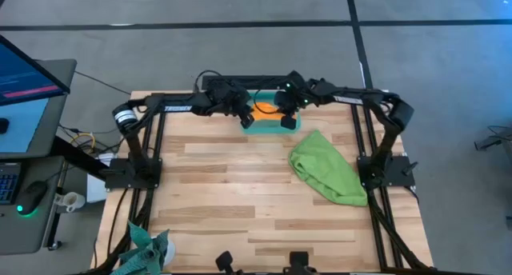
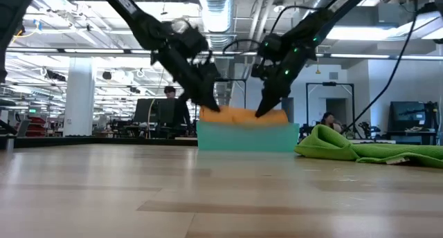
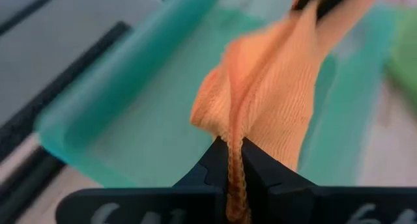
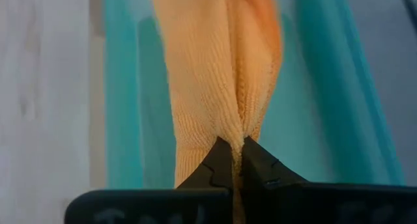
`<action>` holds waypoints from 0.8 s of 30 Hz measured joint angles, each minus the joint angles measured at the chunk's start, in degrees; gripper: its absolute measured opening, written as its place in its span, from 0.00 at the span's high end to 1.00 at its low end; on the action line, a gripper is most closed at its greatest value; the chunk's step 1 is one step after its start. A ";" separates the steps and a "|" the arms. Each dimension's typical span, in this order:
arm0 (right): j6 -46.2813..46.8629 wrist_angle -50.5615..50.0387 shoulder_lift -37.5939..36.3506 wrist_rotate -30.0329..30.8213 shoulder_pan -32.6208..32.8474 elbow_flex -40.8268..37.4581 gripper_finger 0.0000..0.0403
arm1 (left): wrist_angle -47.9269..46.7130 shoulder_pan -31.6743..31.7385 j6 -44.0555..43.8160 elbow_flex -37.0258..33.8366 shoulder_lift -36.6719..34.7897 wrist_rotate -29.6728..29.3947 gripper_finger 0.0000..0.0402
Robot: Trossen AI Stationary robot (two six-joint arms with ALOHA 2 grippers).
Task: Roll microfiber towels into tight, uniform cylinder then place into a basket
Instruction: Put the rolled orange microfiber towel into the blue bin
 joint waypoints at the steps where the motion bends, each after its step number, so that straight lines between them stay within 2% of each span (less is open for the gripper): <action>1: -0.54 -1.38 0.92 -0.07 -0.36 0.96 0.95 | 0.13 0.13 0.20 0.40 1.30 0.08 0.99; 7: -3.83 -5.94 5.04 -0.76 -1.44 2.90 0.95 | -0.52 0.29 1.50 2.31 6.49 3.85 0.99; 10: -4.33 -8.05 5.96 -2.73 -1.59 3.18 0.95 | -1.47 0.29 1.54 2.51 7.12 5.96 0.99; 17: -5.59 -8.90 6.72 -3.61 -1.08 3.24 0.95 | -2.46 0.25 1.48 2.53 7.12 6.18 0.95; 24: -5.59 -10.61 6.72 -2.94 -0.96 3.11 0.95 | -1.02 0.39 2.18 2.97 7.15 6.52 0.84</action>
